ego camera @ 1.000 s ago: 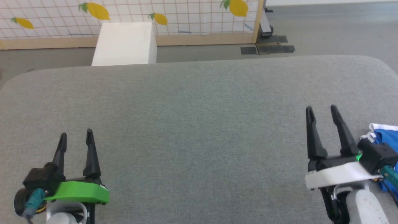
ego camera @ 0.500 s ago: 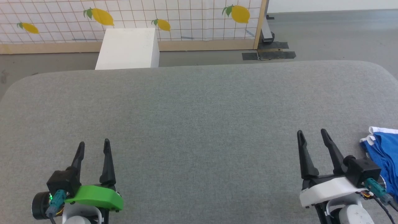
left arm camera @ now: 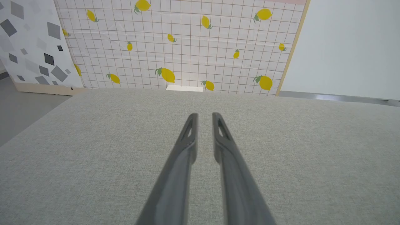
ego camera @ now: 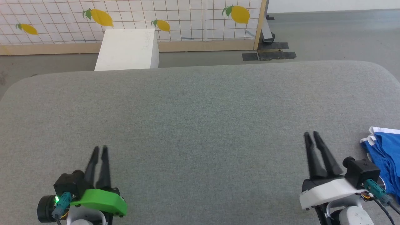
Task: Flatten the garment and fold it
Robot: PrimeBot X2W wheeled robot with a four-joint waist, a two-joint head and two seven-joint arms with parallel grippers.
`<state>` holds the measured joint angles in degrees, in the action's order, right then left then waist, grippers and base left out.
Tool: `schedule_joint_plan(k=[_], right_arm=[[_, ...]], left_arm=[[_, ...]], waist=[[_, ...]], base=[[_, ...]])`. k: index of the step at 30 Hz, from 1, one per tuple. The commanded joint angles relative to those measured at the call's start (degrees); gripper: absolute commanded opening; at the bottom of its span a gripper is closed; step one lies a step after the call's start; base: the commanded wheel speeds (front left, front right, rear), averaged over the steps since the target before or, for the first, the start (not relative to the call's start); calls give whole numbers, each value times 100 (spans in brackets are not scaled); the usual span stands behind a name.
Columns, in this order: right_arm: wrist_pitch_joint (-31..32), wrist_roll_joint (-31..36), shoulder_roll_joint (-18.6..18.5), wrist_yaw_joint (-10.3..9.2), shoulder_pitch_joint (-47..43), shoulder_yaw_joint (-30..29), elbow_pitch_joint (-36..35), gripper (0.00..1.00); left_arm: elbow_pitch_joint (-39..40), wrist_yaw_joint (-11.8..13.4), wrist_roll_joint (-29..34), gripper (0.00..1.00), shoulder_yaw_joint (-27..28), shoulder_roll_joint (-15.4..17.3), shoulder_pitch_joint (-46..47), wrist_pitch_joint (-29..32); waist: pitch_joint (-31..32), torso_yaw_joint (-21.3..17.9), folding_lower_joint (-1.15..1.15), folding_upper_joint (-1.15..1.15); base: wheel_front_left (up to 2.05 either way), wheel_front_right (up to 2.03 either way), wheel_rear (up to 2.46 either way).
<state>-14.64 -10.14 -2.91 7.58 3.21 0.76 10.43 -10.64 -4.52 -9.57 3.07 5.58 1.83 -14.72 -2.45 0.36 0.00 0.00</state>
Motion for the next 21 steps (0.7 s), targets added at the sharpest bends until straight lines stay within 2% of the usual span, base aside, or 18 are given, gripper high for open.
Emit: schedule_joint_plan(k=[1,21], right_arm=[[2,0,-1,0,0,-1,-1,0],[224,155,-1,-1,-49,-13,-159,0]], left_arm=[[2,1,1,0,-1,0,0,2],[164,69,146,0,-50,-41,-28,225]], waist=[[1,0,0,0],[38,-6,0,0]], base=[[0,0,0],[0,0,0]])
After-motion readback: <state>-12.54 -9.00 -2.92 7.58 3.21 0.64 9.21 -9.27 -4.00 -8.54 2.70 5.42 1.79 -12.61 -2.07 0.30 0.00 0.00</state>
